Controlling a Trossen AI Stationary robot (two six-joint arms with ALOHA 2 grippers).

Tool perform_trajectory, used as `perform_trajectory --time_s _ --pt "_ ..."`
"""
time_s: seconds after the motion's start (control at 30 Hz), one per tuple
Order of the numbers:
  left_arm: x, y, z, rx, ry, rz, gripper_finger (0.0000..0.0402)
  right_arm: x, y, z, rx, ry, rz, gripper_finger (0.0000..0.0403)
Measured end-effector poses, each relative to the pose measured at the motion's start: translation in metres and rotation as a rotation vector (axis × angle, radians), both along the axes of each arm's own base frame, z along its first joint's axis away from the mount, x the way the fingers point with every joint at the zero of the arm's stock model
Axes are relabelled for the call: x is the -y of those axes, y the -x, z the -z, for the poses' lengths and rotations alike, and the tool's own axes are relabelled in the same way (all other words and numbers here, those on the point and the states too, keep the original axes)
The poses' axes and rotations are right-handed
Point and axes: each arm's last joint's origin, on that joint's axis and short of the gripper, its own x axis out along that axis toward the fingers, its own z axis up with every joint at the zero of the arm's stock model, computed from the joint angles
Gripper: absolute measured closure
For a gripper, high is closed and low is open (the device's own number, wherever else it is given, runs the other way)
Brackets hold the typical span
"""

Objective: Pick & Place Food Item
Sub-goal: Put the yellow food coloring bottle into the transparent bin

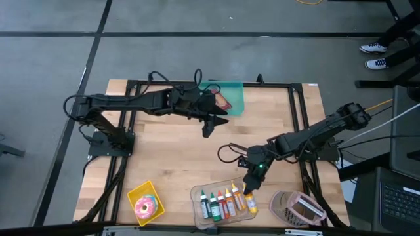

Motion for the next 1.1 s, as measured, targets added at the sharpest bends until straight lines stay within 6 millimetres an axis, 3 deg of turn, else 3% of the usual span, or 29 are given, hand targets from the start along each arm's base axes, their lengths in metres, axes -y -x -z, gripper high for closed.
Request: perform_trajectory --time_s 0.43,0.73,1.1 --pt "0.0 -0.005 0.003 0.008 0.01 -0.003 0.0233 0.016 -0.008 0.007 -0.007 0.027 0.023 0.0285" --pt "0.0 -0.005 0.002 0.018 0.009 -0.002 0.0233 0.012 -0.015 0.026 -0.068 0.015 -0.031 0.0285" --pt "0.0 -0.005 0.002 0.018 0.013 0.009 0.0233 0.012 -0.016 0.029 -0.074 0.015 -0.038 0.0278"
